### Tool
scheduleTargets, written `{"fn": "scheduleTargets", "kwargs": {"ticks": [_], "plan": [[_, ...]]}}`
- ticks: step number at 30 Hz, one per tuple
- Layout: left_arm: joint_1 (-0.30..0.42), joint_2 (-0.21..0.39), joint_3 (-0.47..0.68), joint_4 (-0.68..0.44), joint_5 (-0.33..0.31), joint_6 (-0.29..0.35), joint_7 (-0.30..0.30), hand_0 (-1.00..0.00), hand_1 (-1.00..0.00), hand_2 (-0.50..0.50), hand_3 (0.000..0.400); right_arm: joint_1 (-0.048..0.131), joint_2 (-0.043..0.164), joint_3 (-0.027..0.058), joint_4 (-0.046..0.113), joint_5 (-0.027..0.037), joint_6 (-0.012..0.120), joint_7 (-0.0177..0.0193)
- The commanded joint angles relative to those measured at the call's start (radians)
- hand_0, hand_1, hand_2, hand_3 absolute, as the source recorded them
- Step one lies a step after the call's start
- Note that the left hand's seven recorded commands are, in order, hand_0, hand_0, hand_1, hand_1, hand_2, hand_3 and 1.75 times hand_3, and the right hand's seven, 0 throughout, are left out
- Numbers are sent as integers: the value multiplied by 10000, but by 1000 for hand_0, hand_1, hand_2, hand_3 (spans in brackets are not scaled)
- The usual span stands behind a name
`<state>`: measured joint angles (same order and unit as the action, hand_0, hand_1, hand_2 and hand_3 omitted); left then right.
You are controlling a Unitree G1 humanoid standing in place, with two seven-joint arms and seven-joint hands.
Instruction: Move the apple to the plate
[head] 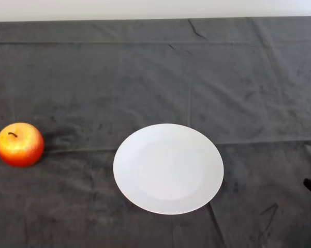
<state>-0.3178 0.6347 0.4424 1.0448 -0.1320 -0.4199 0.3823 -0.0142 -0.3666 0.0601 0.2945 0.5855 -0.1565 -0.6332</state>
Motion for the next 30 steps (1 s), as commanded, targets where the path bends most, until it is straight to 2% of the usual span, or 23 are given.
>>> {"fn": "scheduleTargets", "kwargs": {"ticks": [1,7,13,20,25,30], "plan": [[-649,780,-214,317,264,-15,-141,0,0,0,0,332,198,26,71,213,361,90],[-1208,631,-532,308,516,-384,-321,0,0,0,0,332,198,27,71,214,361,90],[-1685,243,-1024,152,886,-784,-489,0,0,0,0,332,198,27,71,214,361,90],[-1752,-171,-1613,-94,1360,-1184,-724,0,0,0,0,332,201,22,70,210,363,92],[-1695,-261,-2014,-339,1700,-1053,-973,0,0,0,0,333,204,17,69,205,366,95],[-1490,-459,-2441,-1183,1996,-419,-1184,0,0,0,0,334,211,6,66,195,372,102]]}}
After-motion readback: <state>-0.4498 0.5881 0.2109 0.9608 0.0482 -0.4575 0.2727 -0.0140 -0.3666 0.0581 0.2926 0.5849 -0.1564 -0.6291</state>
